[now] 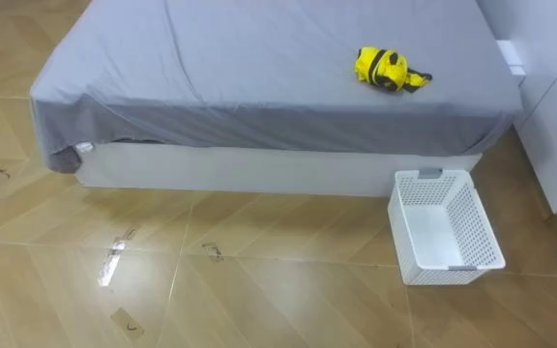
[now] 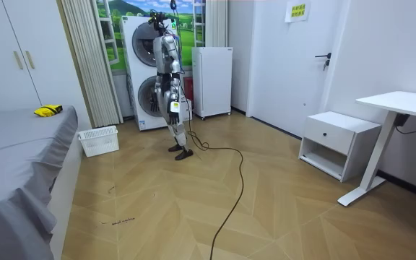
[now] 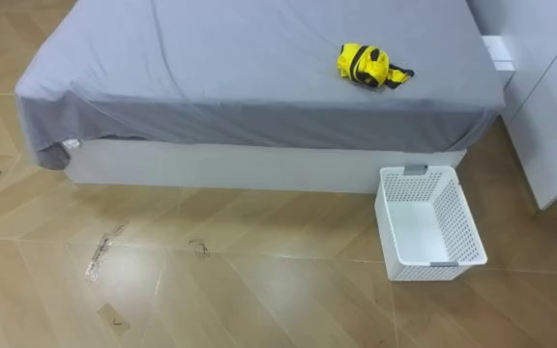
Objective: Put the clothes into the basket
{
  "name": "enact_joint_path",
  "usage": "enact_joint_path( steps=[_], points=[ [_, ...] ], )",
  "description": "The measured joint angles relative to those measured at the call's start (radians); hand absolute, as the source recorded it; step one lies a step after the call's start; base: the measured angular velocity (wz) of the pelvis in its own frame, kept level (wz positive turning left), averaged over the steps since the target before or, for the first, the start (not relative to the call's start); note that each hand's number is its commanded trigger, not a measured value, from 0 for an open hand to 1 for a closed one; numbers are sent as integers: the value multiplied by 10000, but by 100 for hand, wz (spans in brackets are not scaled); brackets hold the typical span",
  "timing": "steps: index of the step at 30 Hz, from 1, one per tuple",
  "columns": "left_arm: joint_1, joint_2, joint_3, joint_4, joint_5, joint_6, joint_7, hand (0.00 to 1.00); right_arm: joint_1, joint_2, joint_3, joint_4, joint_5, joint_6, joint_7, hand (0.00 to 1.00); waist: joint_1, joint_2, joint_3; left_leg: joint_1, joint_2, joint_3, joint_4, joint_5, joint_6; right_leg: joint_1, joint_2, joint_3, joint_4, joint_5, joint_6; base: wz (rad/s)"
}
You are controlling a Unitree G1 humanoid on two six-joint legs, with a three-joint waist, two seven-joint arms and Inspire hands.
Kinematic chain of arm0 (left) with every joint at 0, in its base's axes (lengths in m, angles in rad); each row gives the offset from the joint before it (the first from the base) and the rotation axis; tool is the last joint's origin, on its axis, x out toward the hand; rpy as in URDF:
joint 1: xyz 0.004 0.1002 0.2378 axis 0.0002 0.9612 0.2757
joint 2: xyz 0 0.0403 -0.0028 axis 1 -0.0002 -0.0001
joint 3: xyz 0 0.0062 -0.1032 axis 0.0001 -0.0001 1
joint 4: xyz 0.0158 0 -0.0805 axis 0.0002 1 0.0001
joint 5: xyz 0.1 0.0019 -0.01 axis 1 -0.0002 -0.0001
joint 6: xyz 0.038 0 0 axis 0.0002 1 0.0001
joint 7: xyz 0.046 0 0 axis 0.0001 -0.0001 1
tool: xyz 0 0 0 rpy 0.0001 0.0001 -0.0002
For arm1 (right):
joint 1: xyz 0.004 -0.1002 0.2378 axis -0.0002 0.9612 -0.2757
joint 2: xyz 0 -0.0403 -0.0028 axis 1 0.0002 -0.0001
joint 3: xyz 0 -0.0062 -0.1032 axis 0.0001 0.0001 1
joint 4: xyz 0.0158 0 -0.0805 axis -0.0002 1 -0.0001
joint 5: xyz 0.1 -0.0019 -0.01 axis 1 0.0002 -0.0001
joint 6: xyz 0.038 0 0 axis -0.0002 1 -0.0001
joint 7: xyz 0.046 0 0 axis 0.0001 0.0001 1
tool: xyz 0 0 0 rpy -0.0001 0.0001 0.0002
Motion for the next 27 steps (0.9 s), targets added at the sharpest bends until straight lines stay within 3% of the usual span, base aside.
enact_joint_path(
  steps=[16, 20, 22, 24, 26, 27],
  points=[
    [-86, -9, -95, -299, 252, 352, 142, 0, -84, 1, 20, -117, 32, 351, 160, 0, -33, -29, -37, -53, 1, -11, 3, 0, 0, -45, 2, -10, 5, -1, -1, 0],
    [-52, -12, 47, -197, -146, 384, 126, 0, -105, 7, 6, -102, -88, 356, 169, 0, -4, -75, -52, -156, 61, 289, 202, -20, 7, -68, -9, -51, 101, -42, -41, -3],
    [-63, -10, 101, -201, -177, 372, 126, 0, -126, 6, -18, -106, -259, 353, 209, 0, -9, -108, -43, -402, 113, 382, 743, -154, -2, -169, -1, -51, 257, -129, -64, 0],
    [-65, -2, 259, -204, -591, 357, 92, 0, -202, -2, -21, -99, -310, 357, 233, 0, 36, -86, -37, -871, 310, 438, 1772, -513, -79, -336, -4, -33, 582, -426, -131, 2],
    [-20, 34, 518, -392, -1317, 363, 89, 0, -178, 13, -20, -52, -328, 335, 259, 0, 49, -109, -24, -1838, 572, 469, 4125, -655, -121, -394, 0, -19, 1138, -757, -234, 2],
    [54, 22, 536, -510, -1663, 311, 84, 0, -191, -43, 1, -46, -262, 331, 254, 0, 91, -64, 23, -2496, 852, 578, 5452, -596, -110, -297, 121, -19, 1287, -869, -333, 0]
  ],
)
